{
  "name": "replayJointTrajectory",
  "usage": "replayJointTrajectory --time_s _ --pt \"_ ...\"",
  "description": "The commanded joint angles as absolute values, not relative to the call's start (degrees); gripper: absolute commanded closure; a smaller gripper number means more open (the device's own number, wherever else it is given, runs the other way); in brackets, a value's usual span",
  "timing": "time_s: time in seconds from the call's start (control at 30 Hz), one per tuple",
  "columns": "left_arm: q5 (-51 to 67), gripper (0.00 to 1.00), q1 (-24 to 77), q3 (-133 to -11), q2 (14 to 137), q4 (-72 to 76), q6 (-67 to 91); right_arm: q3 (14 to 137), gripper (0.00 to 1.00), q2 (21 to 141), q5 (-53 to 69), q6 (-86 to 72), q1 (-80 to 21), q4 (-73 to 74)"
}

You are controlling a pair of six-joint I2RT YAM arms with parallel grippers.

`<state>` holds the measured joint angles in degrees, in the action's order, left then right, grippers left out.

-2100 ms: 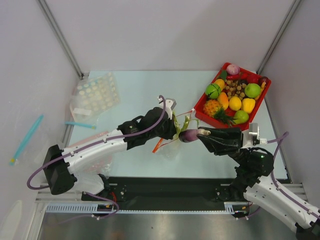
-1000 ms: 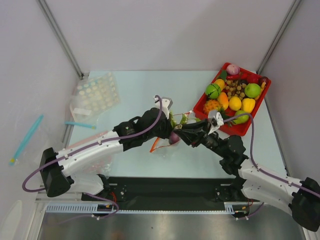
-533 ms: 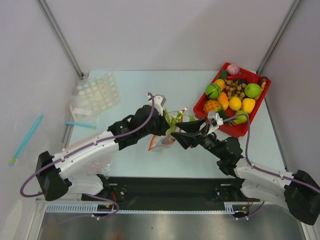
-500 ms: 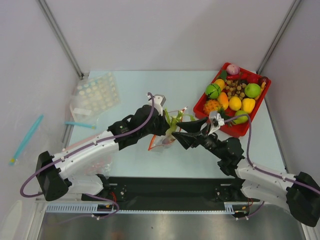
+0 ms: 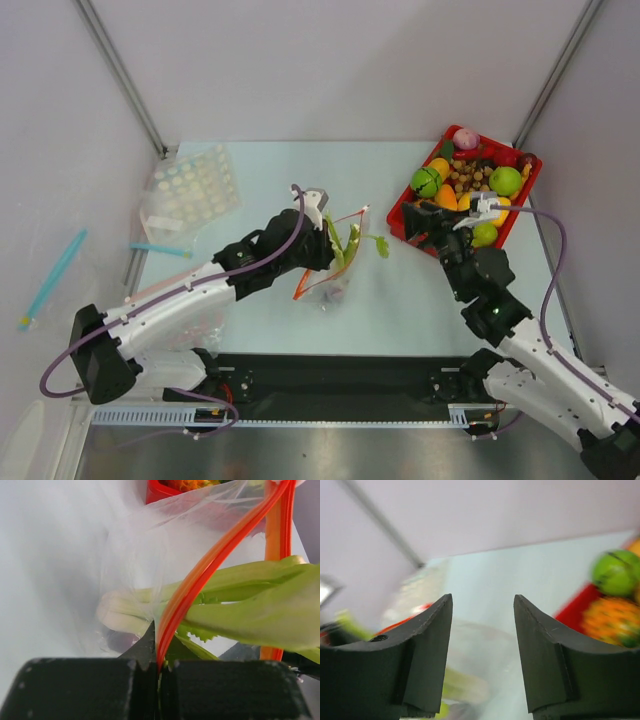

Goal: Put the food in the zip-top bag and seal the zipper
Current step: Place the fake vegetable in the zipper food storage bag, then pick up the fake fruit from the bin.

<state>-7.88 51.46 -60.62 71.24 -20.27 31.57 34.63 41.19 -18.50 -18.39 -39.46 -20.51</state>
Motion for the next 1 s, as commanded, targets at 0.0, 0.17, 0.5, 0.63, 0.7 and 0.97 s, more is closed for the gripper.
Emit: replayJointTrajectory --time_s 0.0,0.17,0.5,0.63,0.7,0.97 --pt "-6.42 1.00 51.06 -60.12 68.56 -16.09 32.87 37.52 0.44 44.29 -24.71 -20.29 -30.88 -7.65" --pt "-5.72 1.00 51.06 -58.54 68.03 -13.54 33.84 39.20 0.38 49.63 -20.65 -27.32 -15.33 -3.97" --pt "-3.17 1.00 50.89 -57.92 68.38 -12.13 34.63 52.11 0.21 70.29 -18.38 -32.87 3.32 5.09" --pt "-2.02 1.00 50.89 -58.10 68.38 -12.13 34.72 58.79 0.14 77.40 -20.38 -31.99 4.04 8.60" --pt "-2.28 1.00 50.89 -58.10 68.03 -12.30 34.63 61.59 0.13 79.70 -21.53 -31.21 4.04 9.75" --pt "-2.72 1.00 50.89 -58.18 67.59 -12.92 34.19 70.13 0.11 91.83 -25.22 -26.89 4.30 18.08"
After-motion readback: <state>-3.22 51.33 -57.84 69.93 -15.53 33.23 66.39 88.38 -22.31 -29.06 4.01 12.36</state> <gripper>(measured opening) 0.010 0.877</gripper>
